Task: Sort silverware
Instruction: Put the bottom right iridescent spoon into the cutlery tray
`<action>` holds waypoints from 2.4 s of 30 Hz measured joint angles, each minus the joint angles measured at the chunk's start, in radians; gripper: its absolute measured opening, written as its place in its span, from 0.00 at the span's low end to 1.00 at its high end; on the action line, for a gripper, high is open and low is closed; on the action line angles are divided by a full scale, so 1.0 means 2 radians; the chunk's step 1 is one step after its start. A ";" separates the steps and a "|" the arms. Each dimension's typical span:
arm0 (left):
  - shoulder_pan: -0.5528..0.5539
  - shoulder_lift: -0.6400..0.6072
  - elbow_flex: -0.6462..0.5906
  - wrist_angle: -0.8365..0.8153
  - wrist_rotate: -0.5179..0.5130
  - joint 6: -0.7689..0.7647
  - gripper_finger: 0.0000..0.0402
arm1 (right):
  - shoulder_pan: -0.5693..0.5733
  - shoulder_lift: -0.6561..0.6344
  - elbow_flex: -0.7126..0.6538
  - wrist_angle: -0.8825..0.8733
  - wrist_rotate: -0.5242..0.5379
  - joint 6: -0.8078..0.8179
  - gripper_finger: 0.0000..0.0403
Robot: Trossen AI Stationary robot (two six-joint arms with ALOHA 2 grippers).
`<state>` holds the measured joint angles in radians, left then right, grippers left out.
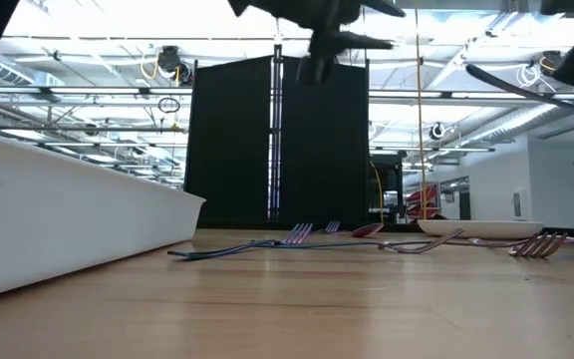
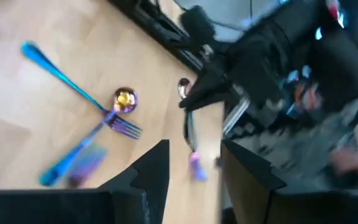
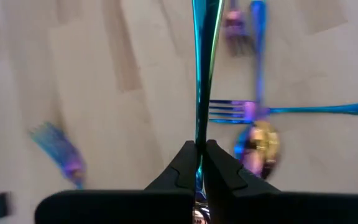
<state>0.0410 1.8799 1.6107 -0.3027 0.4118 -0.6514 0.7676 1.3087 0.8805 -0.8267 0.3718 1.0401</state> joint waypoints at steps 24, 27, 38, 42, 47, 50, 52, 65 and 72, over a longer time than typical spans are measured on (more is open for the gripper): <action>-0.085 -0.026 0.000 -0.089 -0.046 0.481 0.36 | -0.147 0.000 0.003 0.237 -0.203 0.085 0.00; -0.107 -0.025 0.000 -0.080 -0.125 0.560 0.36 | -0.168 0.000 0.003 0.258 -0.215 0.086 0.00; -0.162 -0.025 0.000 -0.075 -0.286 0.750 0.36 | -0.213 0.000 0.003 0.313 -0.255 0.113 0.00; -0.163 -0.023 0.000 -0.076 -0.295 0.777 0.36 | -0.229 0.000 0.003 0.351 -0.266 0.122 0.00; -0.163 -0.020 0.000 -0.083 -0.302 0.779 0.36 | -0.244 0.000 0.003 0.378 -0.268 0.129 0.00; -0.163 -0.021 0.000 -0.081 -0.305 0.779 0.36 | -0.248 0.000 0.003 0.377 -0.268 0.137 0.00; -0.163 -0.021 0.000 -0.078 -0.312 0.779 0.36 | -0.250 0.000 0.003 0.375 -0.268 0.142 0.00; -0.161 -0.017 0.000 -0.085 -0.331 0.778 0.36 | -0.250 0.000 0.003 0.376 -0.269 0.142 0.00; -0.156 -0.017 0.000 -0.092 -0.331 0.774 0.35 | -0.254 0.000 0.003 0.378 -0.268 0.142 0.00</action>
<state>-0.2719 1.8458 1.6100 -0.4872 -0.2504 0.8967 0.2598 1.3090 0.8864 -0.0708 -0.1648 1.3247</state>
